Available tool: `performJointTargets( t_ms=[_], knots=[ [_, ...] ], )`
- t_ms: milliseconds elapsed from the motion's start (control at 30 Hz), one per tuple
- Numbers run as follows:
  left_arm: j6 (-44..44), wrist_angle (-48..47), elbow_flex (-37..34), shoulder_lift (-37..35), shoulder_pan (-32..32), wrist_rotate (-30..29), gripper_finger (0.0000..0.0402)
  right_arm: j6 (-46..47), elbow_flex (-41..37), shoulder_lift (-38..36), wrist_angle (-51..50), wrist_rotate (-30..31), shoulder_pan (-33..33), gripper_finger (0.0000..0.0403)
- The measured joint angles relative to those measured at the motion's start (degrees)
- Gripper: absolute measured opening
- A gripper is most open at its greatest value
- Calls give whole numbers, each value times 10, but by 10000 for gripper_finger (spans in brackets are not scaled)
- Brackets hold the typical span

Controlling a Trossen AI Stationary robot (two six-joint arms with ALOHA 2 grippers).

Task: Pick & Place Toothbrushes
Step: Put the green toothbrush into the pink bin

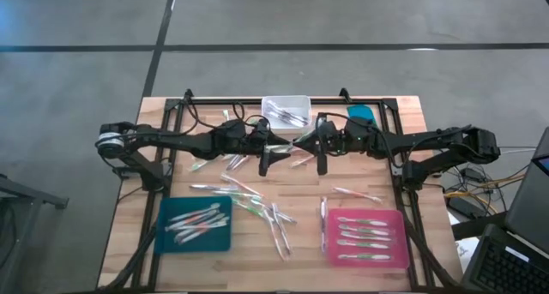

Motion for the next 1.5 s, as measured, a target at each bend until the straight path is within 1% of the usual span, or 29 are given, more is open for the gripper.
performJointTargets(
  t_ms=[133, 200, 433, 533, 667, 800, 1000, 1100, 1233, 1500],
  knots=[
    [0, -28, 0, -4, 0, 0, 230, 0, 0, -8, -2, -28, 0, 25],
    [0, -42, 0, -9, 0, 0, 230, 0, 0, -17, -19, -38, 0, 25],
    [0, -70, 0, -18, 1, 0, 230, 0, 0, -76, -138, -39, 0, 25],
    [0, -89, 0, -21, 2, -3, 229, 0, 10, -104, -208, -40, 5, 25],
    [0, -99, -1, -21, 2, -5, 229, 0, 46, -134, -318, -40, 22, 25],
    [0, -100, -1, -21, 2, -5, 230, 17, 94, -141, -438, -38, 50, 25],
    [0, -104, -1, -21, 3, -7, 229, 78, 172, -123, -637, 8, 124, 25],
    [1, -105, -2, -21, 5, -7, 229, 125, 200, -110, -706, 20, 171, 25],
    [15, -106, -2, -21, 5, -7, 229, 199, 222, -93, -759, 28, 239, 25],
    [28, -107, -3, -21, 6, -7, 229, 385, 245, -59, -835, 40, 368, 25]
  ],
)
